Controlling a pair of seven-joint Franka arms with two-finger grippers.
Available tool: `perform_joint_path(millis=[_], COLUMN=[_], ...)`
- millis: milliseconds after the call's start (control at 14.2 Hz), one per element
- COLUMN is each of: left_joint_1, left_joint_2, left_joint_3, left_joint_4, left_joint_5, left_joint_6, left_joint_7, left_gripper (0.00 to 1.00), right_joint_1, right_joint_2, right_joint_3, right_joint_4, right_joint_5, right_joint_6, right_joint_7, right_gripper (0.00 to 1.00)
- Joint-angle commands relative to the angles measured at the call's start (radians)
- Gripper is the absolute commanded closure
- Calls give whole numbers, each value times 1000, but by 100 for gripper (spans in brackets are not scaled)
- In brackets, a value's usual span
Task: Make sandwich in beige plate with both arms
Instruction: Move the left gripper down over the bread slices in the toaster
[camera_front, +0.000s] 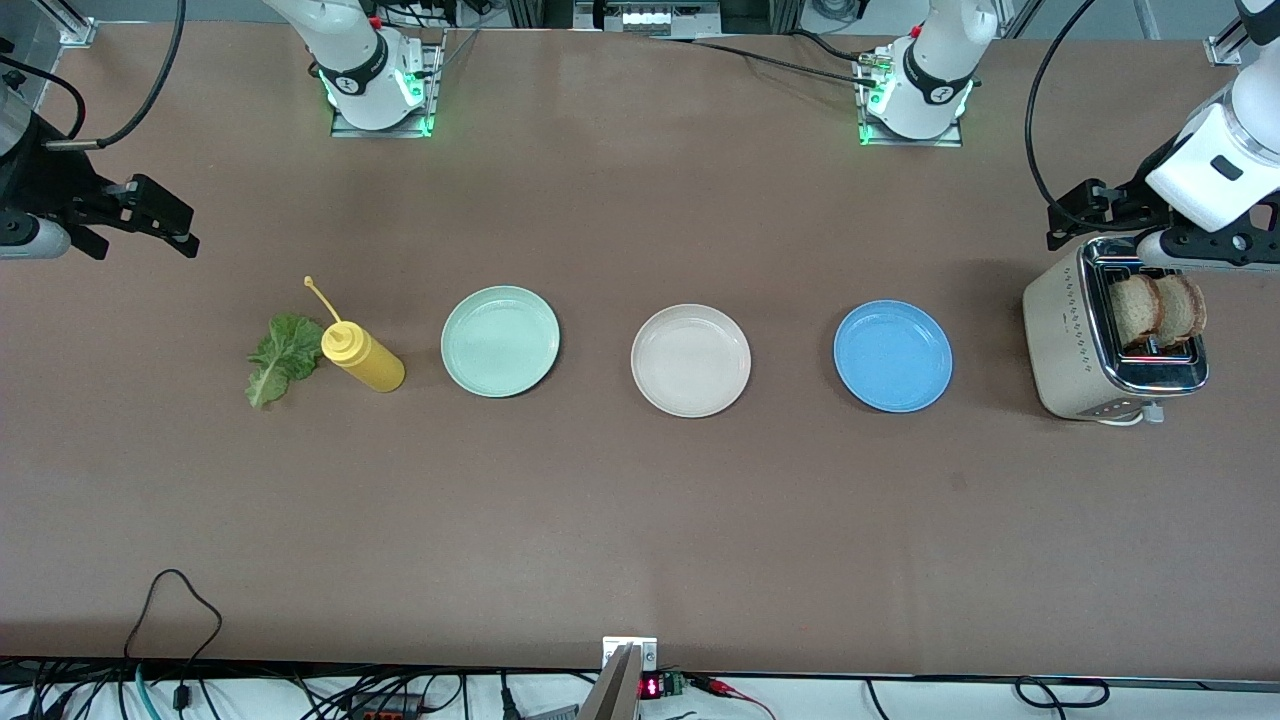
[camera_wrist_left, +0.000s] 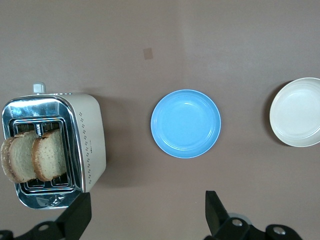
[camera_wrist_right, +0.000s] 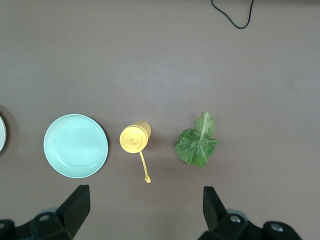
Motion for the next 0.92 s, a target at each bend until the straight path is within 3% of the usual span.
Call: perform_joint_path(millis=[0, 846], left_joint_1=[-3, 12], left_joint_2=[19, 62], left_joint_3=[3, 13], left_joint_4=[29, 30], left_joint_5=[18, 17], left_joint_6=[-4, -89], left_joint_7=[6, -8], left_gripper=[0, 0], right_joint_1=[-9, -9], right_joint_2=[2, 2], right_joint_3=[2, 4], right_joint_4=[10, 10], right_joint_5=[15, 15], right_joint_6=[-11, -11], right_joint_7=[-8, 3], right_gripper=[0, 0])
